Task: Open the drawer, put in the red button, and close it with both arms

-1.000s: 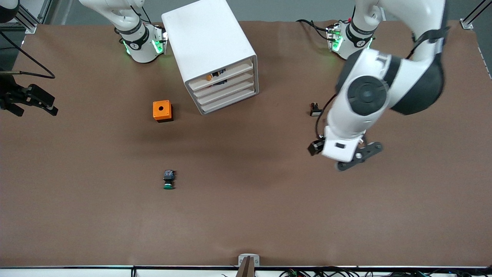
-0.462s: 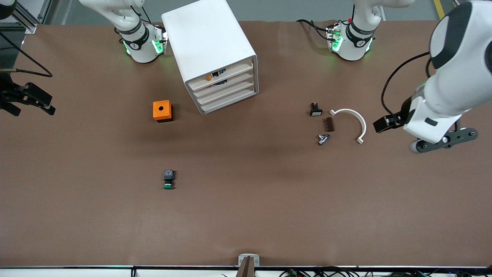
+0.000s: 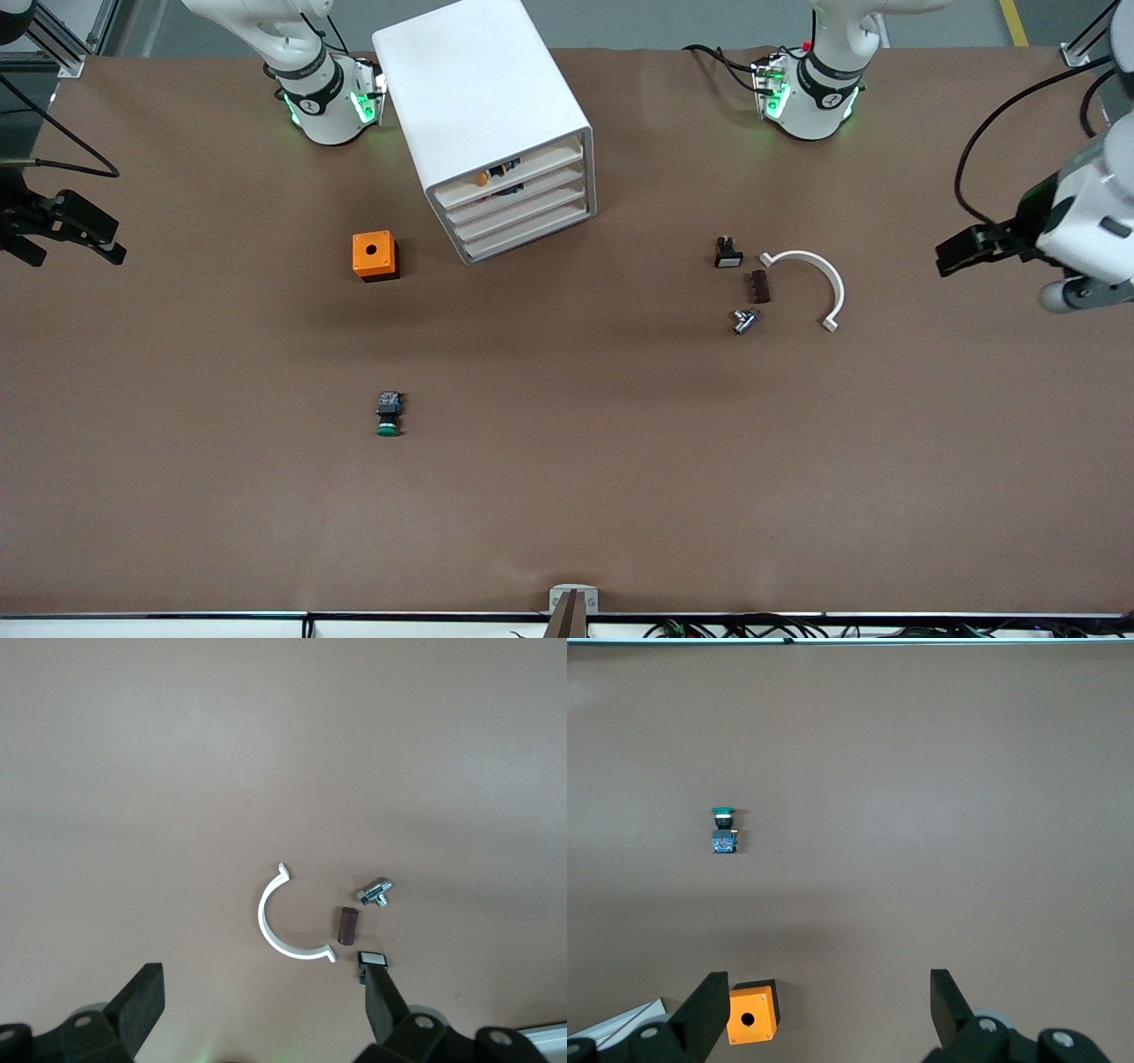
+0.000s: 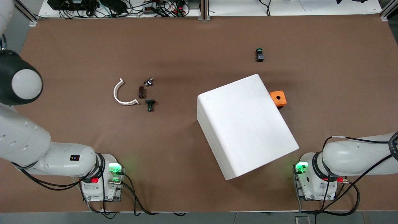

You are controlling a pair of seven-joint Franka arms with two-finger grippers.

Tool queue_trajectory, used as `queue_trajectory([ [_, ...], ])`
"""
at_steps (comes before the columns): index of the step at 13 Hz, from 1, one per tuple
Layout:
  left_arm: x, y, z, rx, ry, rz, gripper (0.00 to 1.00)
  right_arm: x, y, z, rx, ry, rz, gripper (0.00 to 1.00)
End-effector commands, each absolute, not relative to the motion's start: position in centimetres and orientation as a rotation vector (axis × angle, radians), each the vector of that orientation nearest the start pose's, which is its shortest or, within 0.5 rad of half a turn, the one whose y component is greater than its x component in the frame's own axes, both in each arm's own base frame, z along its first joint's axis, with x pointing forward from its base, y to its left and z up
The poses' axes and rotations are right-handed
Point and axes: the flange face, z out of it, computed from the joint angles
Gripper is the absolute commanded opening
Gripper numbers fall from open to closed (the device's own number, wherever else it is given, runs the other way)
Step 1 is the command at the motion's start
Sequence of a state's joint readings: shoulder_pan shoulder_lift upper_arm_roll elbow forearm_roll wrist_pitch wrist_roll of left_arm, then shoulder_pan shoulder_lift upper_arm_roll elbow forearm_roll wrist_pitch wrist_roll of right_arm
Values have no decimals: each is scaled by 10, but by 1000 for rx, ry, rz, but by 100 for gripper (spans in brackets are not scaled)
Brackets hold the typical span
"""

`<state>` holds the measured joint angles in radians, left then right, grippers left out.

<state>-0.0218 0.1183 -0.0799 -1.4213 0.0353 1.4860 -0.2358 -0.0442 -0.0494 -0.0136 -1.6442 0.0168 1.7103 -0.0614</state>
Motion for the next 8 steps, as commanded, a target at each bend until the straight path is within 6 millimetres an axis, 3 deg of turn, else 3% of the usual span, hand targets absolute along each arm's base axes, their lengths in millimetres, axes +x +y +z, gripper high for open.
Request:
queue_trajectory([
  [1,533,-37,627,-3136,-176,-25,100,548,-37,633,-3141,-5,-171,100],
  [3,519,-35,625,-3128,-184,-21,100,548,-37,633,-3141,-2,-169,100],
  [8,514,-42,636,-3131,-170,11,100,548,-36,632,-3141,0,-164,100],
])
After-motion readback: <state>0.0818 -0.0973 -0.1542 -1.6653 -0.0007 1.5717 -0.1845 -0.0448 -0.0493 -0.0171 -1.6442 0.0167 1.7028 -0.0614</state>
